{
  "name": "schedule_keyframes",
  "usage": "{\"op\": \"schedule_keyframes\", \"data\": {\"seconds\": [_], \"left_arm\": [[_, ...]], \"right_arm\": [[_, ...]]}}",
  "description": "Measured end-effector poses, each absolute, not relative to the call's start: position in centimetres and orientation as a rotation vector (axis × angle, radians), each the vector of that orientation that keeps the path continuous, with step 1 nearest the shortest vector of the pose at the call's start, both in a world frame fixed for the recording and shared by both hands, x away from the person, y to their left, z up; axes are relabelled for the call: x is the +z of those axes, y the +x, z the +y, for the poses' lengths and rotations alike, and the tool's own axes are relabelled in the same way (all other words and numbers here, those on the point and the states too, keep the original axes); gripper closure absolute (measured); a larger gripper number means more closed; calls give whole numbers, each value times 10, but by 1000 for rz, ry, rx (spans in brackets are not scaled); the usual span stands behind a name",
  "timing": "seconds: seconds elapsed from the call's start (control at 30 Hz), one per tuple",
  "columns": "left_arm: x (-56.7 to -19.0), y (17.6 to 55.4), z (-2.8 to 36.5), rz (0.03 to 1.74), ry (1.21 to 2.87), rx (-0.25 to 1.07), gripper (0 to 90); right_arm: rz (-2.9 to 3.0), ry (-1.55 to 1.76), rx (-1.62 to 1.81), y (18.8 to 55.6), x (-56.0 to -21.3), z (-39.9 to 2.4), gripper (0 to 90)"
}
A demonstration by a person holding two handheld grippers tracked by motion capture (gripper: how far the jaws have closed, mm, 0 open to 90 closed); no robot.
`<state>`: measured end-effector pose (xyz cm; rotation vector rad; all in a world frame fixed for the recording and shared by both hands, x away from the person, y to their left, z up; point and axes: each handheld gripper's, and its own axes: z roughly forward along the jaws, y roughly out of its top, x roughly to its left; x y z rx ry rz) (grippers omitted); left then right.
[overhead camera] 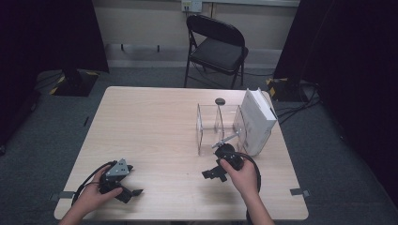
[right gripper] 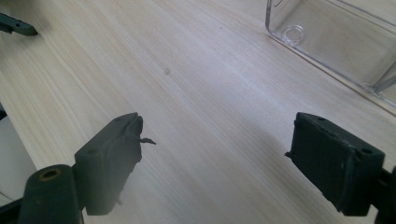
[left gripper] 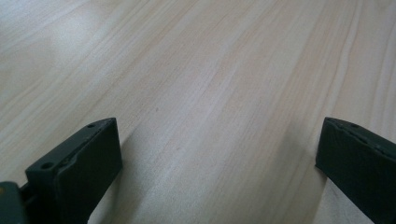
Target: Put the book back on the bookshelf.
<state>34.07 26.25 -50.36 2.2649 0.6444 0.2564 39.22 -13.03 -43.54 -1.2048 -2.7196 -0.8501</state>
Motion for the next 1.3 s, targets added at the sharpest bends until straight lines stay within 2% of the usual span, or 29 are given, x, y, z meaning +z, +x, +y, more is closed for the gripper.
{"op": "schedule_keyframes", "data": {"seconds": [1.3], "left_arm": [[-504, 341, 262, 645, 2265, 257, 0]], "right_arm": [[-2818, -1105, -830, 382, -473, -104, 133]]}}
